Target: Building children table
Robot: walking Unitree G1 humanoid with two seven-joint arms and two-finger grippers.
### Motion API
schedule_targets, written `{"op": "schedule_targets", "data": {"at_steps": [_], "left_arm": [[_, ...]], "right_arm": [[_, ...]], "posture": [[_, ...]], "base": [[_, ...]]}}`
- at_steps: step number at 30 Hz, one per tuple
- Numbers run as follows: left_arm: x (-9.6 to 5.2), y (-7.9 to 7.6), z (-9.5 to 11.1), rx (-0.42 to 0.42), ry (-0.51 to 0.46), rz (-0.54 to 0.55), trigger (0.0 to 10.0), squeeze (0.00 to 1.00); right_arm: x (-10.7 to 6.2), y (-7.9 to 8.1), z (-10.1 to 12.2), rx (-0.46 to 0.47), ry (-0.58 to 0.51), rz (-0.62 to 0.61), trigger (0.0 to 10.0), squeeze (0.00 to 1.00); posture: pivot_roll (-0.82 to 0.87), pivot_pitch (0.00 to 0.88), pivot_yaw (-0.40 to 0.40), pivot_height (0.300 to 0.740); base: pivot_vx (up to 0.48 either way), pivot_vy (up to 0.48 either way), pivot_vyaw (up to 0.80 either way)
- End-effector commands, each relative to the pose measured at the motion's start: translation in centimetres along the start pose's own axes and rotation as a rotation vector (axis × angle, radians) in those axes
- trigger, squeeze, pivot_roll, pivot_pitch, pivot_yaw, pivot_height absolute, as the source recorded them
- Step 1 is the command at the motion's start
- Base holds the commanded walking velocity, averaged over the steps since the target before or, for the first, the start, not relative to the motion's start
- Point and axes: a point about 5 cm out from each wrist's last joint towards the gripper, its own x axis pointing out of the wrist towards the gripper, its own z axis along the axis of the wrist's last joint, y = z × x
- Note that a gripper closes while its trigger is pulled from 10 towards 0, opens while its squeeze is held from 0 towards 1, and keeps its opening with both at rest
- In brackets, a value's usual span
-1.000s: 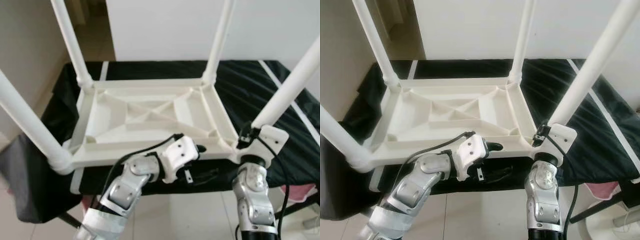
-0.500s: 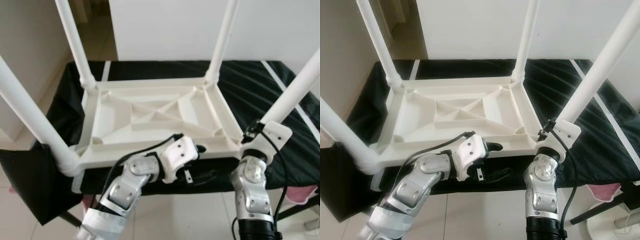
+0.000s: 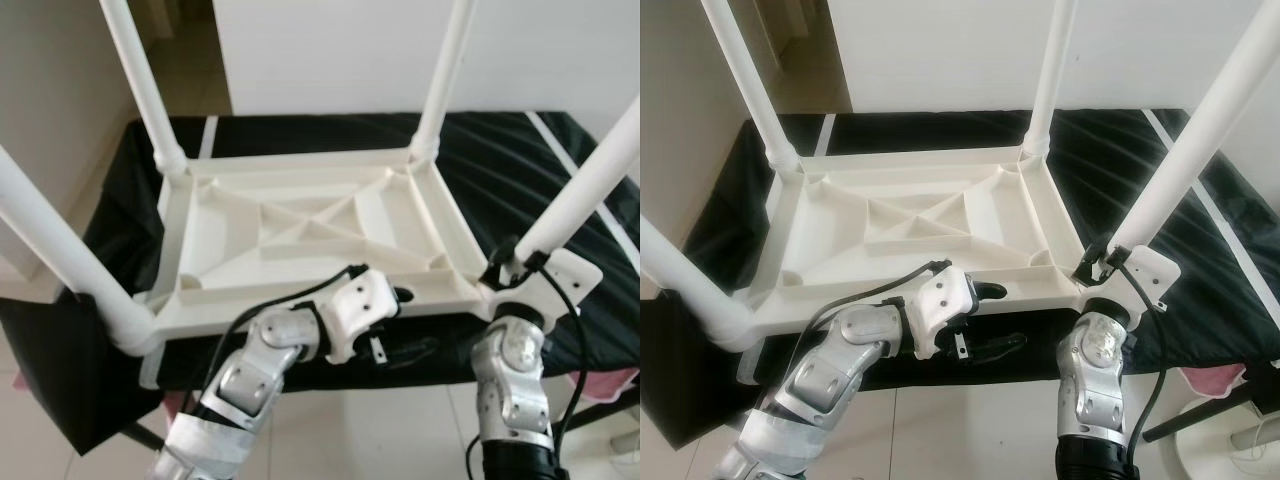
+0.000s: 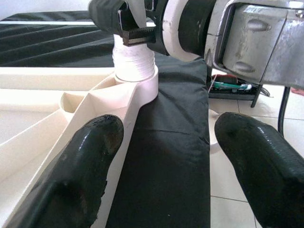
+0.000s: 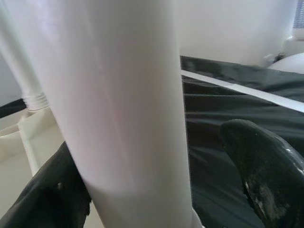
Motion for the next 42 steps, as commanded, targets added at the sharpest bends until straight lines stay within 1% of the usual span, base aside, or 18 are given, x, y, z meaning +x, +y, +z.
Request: {"op": "schedule_targets", "data": {"at_steps": [1, 4, 7, 8, 10, 11, 13, 14, 15, 16, 20, 24, 26, 28, 33, 35, 38, 42], "left_arm": [[0.4, 0.2, 0.0, 0.004, 0.001, 0.041, 10.0, 0.0], [0.8, 0.3, 0.2, 0.033, -0.003, 0.057, 10.0, 0.0], [1.0, 0.4, 0.3, 0.034, -0.011, 0.077, 10.0, 0.0], [1.3, 0.6, 0.4, 0.036, -0.014, 0.103, 10.0, 0.0], [1.3, 0.6, 0.4, 0.036, -0.014, 0.103, 10.0, 0.0], [1.6, 0.6, 0.5, 0.033, -0.017, 0.117, 10.0, 0.0], [1.6, 0.6, 0.5, 0.033, -0.017, 0.117, 10.0, 0.0], [1.8, 0.6, 0.6, 0.039, -0.018, 0.127, 10.0, 0.0], [1.8, 0.6, 0.6, 0.039, -0.018, 0.127, 10.0, 0.0], [1.9, 0.5, 0.6, 0.048, -0.016, 0.131, 10.0, 0.0], [2.0, 0.5, 0.6, 0.055, -0.014, 0.133, 10.0, 0.0], [2.2, 0.5, 0.6, 0.073, -0.001, 0.151, 10.0, 0.0], [2.2, 0.5, 0.6, 0.073, -0.001, 0.151, 10.0, 0.0], [2.3, 0.5, 0.7, 0.083, -0.002, 0.15, 10.0, 0.0], [2.4, 0.6, 0.8, 0.103, -0.003, 0.15, 10.0, 0.0], [2.3, 0.8, 1.0, 0.116, -0.002, 0.159, 10.0, 0.0], [2.1, 1.0, 1.0, 0.12, 0.003, 0.17, 10.0, 0.0], [1.9, 1.1, 1.0, 0.122, 0.006, 0.175, 10.0, 0.0]], "right_arm": [[0.1, -0.8, -0.6, -0.004, 0.033, 0.056, 10.0, 0.0], [0.7, -1.7, -0.7, -0.04, 0.044, 0.167, 10.0, 0.0], [1.0, -1.9, -0.7, -0.056, 0.046, 0.212, 10.0, 0.0], [1.3, -2.1, -0.7, -0.076, 0.049, 0.264, 10.0, 0.0], [1.3, -2.1, -0.7, -0.076, 0.049, 0.264, 10.0, 0.0], [1.5, -2.3, -0.8, -0.09, 0.062, 0.326, 10.0, 0.0], [1.5, -2.3, -0.8, -0.09, 0.062, 0.326, 10.0, 0.0], [1.7, -2.5, -1.0, -0.101, 0.08, 0.387, 10.0, 0.0], [1.7, -2.5, -1.0, -0.101, 0.08, 0.387, 10.0, 0.0], [1.7, -2.7, -1.2, -0.121, 0.097, 0.443, 10.0, 0.0], [1.7, -2.9, -1.4, -0.132, 0.114, 0.482, 10.0, 0.0], [2.5, -3.5, -1.8, -0.208, 0.153, 0.634, 10.0, 0.0], [2.5, -3.5, -1.8, -0.208, 0.153, 0.634, 10.0, 0.0], [3.2, -3.1, -1.6, -0.218, 0.149, 0.692, 10.0, 0.0], [3.9, -2.6, -1.4, -0.227, 0.149, 0.741, 10.0, 0.0], [4.3, -2.1, -1.3, -0.237, 0.15, 0.795, 10.0, 0.0], [4.7, -1.6, -0.9, -0.252, 0.142, 0.848, 10.0, 0.0], [4.8, -1.4, -0.8, -0.26, 0.142, 0.868, 10.0, 0.0]], "posture": [[-0.07, 0.03, 0.009, 0.74], [-0.08, 0.027, 0.012, 0.74], [-0.08, 0.026, 0.015, 0.74], [-0.09, 0.026, 0.015, 0.74], [-0.09, 0.026, 0.015, 0.74], [-0.09, 0.028, 0.017, 0.74], [-0.09, 0.028, 0.017, 0.74], [-0.1, 0.032, 0.02, 0.74], [-0.1, 0.032, 0.02, 0.74], [-0.1, 0.033, 0.02, 0.74], [-0.1, 0.037, 0.021, 0.74], [-0.11, 0.042, 0.031, 0.74], [-0.11, 0.042, 0.031, 0.74], [-0.12, 0.045, 0.037, 0.74], [-0.11, 0.046, 0.043, 0.74], [-0.11, 0.048, 0.043, 0.74], [-0.09, 0.053, 0.04, 0.74], [-0.08, 0.057, 0.037, 0.74]], "base": [[0.0, 0.0, 0.0], [0.0, 0.0, 0.0], [0.0, 0.0, 0.0], [0.0, 0.0, 0.0], [0.0, 0.0, 0.0], [0.0, 0.0, 0.0], [0.0, 0.0, 0.0], [0.0, 0.0, 0.0], [0.0, 0.0, 0.0], [0.0, 0.0, 0.0], [0.0, 0.0, 0.0], [0.0, 0.0, 0.0], [0.0, 0.0, 0.0], [0.0, 0.0, 0.0], [0.0, 0.0, 0.0], [0.0, 0.0, 0.0], [0.0, 0.0, 0.0], [0.0, 0.0, 0.0]]}}
